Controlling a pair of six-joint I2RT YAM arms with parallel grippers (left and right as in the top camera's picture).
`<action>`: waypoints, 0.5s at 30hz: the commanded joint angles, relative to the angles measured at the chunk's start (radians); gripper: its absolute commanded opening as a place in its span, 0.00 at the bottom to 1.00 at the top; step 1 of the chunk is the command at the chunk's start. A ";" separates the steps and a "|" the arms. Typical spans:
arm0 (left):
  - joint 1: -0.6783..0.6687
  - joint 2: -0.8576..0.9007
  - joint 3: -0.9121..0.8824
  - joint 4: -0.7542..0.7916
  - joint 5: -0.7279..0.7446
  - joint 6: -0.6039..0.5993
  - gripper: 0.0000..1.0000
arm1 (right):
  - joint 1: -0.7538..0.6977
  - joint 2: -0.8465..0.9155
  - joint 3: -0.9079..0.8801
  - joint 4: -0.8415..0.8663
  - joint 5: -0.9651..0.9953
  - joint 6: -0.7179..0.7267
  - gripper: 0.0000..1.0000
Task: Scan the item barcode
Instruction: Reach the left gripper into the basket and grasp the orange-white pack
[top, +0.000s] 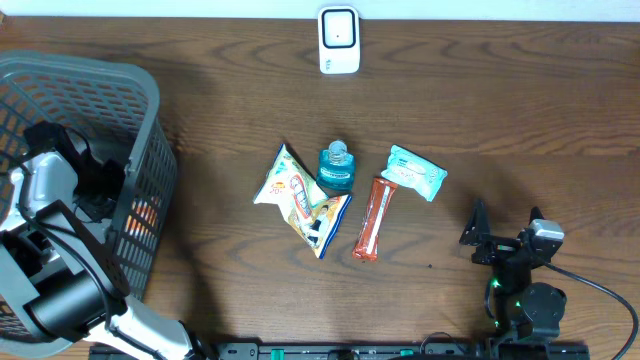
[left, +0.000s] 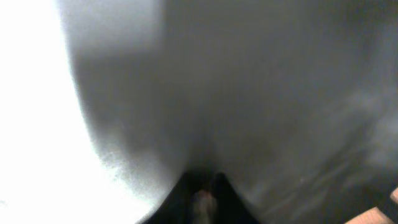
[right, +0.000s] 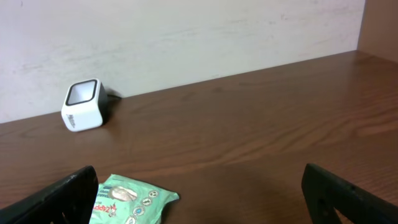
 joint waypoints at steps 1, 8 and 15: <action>-0.002 0.017 -0.019 -0.025 0.007 0.005 0.08 | 0.003 -0.005 -0.002 -0.002 0.005 -0.007 0.99; 0.001 -0.140 0.016 -0.072 0.006 -0.014 0.07 | 0.003 -0.005 -0.002 -0.002 0.005 -0.007 0.99; 0.029 -0.427 0.016 -0.072 -0.061 -0.133 0.07 | 0.003 -0.005 -0.002 -0.002 0.005 -0.007 0.99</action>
